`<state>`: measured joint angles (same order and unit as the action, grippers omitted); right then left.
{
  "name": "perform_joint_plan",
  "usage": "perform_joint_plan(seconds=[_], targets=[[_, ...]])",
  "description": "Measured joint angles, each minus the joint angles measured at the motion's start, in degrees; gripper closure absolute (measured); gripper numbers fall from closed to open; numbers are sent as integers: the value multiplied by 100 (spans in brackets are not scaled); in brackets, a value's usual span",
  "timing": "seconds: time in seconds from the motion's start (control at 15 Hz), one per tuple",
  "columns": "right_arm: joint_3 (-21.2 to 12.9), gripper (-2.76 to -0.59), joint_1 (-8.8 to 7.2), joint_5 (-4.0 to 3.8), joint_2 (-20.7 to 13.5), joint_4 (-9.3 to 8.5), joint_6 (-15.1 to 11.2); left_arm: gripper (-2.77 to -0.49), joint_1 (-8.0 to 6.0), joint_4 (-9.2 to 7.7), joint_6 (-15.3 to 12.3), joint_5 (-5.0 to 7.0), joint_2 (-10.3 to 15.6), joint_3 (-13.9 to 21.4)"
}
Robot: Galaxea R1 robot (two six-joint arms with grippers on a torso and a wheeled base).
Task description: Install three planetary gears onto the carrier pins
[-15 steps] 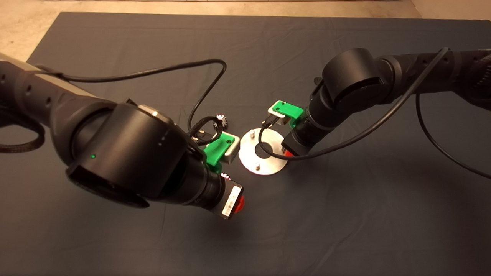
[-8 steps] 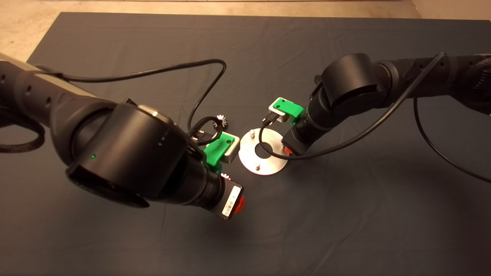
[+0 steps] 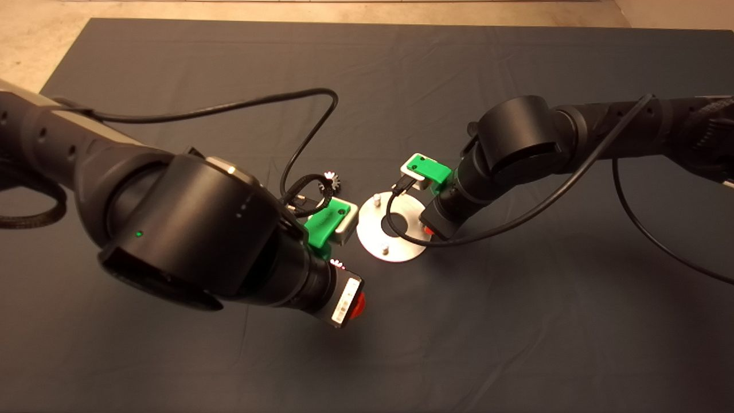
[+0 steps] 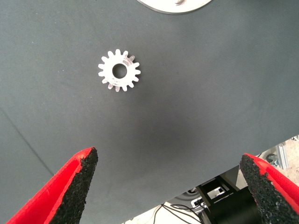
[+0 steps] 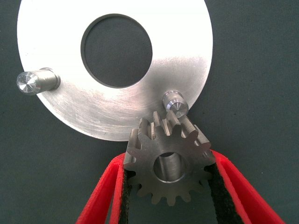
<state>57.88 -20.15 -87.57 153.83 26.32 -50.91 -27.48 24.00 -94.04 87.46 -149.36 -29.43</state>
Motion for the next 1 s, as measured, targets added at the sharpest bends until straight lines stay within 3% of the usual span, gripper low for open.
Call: perform_joint_plan(seconds=[0.27, 0.73, 1.0], targets=[[0, -99, 0, -4, 0, 160, 0, -219, 0, 0, 0, 0, -1, 0], [0, -100, 1, -6, 1, 269, -2, -219, 0, 0, 0, 0, 0, 0], [0, -100, 87, -10, 2, 389, -10, -219, 0, 0, 0, 1, 0, 0]])
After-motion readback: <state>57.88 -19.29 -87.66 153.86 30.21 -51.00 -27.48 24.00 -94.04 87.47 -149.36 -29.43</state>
